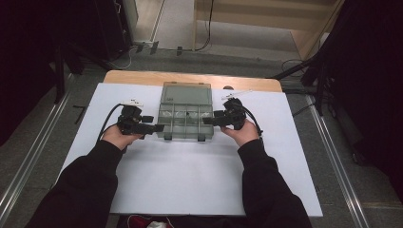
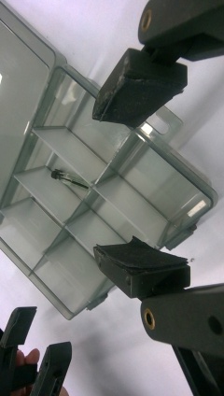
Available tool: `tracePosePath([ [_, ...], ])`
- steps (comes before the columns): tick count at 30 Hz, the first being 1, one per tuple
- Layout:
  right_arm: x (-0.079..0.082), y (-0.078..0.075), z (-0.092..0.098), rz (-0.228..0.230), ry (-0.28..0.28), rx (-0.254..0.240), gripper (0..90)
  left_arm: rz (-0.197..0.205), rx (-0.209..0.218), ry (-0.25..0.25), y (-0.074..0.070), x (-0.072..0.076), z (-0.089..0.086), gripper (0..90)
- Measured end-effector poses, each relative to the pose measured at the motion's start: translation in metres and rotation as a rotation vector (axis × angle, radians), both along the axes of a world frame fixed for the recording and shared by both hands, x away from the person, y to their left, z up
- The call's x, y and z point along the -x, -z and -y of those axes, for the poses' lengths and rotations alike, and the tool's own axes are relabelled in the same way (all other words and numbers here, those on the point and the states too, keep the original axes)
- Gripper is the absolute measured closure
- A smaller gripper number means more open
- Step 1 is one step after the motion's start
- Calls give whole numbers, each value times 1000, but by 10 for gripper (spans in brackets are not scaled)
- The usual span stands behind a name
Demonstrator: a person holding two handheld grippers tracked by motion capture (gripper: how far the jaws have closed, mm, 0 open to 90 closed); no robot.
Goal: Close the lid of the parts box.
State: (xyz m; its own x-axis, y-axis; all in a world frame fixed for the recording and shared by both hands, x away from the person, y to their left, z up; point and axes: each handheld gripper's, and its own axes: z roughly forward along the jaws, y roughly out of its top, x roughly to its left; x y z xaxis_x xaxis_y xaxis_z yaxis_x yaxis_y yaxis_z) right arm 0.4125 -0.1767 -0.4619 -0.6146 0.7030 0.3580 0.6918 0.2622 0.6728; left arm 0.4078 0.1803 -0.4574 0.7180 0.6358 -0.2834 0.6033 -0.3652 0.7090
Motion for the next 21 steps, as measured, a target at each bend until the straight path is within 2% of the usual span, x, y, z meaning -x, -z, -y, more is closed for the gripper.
tracePosePath([
  [8,-12,0,2,5,31,2,318,8,1,-14,-3,-18,7,283],
  [11,-17,0,2,11,48,1,312,8,-14,-26,-5,-25,9,283],
  [16,-24,-3,2,0,54,-8,310,-3,19,-46,-9,-36,12,283],
  [18,-28,-5,3,-1,59,-10,311,6,8,-62,-10,-41,14,283],
  [21,-33,-7,2,4,72,-1,316,-5,16,-66,-12,-48,17,284],
])
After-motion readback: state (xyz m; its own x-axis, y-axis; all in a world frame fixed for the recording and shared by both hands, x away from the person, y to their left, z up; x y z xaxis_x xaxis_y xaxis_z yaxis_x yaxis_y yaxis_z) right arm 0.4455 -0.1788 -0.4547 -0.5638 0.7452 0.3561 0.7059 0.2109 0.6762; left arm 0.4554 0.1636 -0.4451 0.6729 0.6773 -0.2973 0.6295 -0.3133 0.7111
